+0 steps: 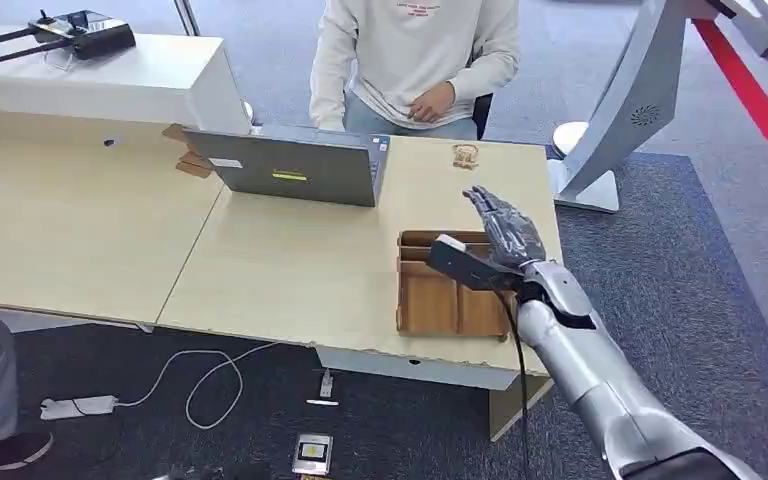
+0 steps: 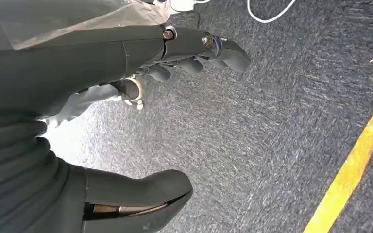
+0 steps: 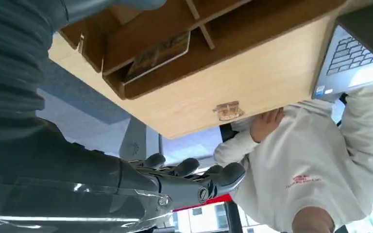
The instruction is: Pass the card to the sensor for recognition and then transmit it.
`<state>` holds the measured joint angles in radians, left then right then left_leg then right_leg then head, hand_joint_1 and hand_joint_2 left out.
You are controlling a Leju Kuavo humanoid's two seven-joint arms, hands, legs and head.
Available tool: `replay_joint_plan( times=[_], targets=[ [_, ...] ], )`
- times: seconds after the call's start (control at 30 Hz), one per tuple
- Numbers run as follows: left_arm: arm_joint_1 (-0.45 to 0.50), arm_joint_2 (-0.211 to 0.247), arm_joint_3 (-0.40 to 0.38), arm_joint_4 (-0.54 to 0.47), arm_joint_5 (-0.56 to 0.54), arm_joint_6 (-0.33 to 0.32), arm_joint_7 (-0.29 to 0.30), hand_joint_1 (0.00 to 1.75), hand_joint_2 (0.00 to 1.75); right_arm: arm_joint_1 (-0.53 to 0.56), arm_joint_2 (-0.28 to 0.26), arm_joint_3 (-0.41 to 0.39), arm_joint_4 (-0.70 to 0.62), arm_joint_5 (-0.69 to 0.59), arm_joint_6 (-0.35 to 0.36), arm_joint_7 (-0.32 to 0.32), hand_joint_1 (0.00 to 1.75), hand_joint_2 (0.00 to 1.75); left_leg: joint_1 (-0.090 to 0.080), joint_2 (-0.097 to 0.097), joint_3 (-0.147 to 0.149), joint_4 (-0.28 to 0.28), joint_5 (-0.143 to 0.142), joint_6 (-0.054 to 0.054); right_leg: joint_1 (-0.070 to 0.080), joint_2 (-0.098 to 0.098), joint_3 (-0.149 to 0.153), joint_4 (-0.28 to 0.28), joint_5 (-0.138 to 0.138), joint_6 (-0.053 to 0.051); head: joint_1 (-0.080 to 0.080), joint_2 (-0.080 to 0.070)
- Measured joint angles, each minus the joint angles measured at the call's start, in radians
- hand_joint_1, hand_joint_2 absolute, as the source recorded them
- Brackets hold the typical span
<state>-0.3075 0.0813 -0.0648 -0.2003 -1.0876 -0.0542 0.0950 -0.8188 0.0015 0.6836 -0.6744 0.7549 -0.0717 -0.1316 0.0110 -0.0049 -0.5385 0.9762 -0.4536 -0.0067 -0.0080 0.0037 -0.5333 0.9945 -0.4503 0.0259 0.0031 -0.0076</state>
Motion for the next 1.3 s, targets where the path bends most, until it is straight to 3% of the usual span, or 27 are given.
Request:
replay_joint_plan(
  times=[0.73,0.77,0.8,0.87,1.3],
  targets=[
    [0.003,0.0,0.0,0.0,0.002,0.003,0.006,0.0,1.75,0.001,0.015,0.007,0.08,0.015,-0.006,-0.006,0.0,1.75,0.0,0.0,0.0,0.0,0.0,0.0,0.0,0.0,0.0,0.0,0.0,0.0,0.0,0.0],
    [0.003,0.0,0.0,0.0,0.002,0.003,0.006,0.0,1.75,0.001,0.016,0.007,0.084,0.016,-0.006,-0.006,0.14,1.75,0.0,0.0,0.0,0.0,0.0,0.0,0.0,0.0,0.0,0.0,0.0,0.0,0.0,0.0],
    [0.004,0.0,0.0,0.0,0.002,0.004,0.006,0.0,1.75,0.001,0.016,0.007,0.086,0.016,-0.006,-0.007,1.66,1.75,0.0,0.0,0.0,0.0,0.0,0.0,0.0,0.0,0.0,0.0,0.0,0.0,0.0,0.0],
    [0.004,0.0,0.0,0.0,0.003,0.004,0.006,0.0,1.75,0.001,0.016,0.007,0.09,0.018,-0.006,-0.007,1.75,1.75,0.0,0.0,0.0,0.0,0.0,0.0,0.0,0.0,0.0,0.0,0.0,0.0,0.0,0.0],
    [0.005,0.0,0.001,0.0,0.006,0.005,-0.009,0.0,1.75,-0.001,0.02,0.005,0.108,0.007,0.004,-0.007,1.75,1.75,0.0,0.0,0.0,0.0,0.0,0.0,0.0,0.0,0.0,0.0,0.0,0.0,0.0,0.0]
  ],
)
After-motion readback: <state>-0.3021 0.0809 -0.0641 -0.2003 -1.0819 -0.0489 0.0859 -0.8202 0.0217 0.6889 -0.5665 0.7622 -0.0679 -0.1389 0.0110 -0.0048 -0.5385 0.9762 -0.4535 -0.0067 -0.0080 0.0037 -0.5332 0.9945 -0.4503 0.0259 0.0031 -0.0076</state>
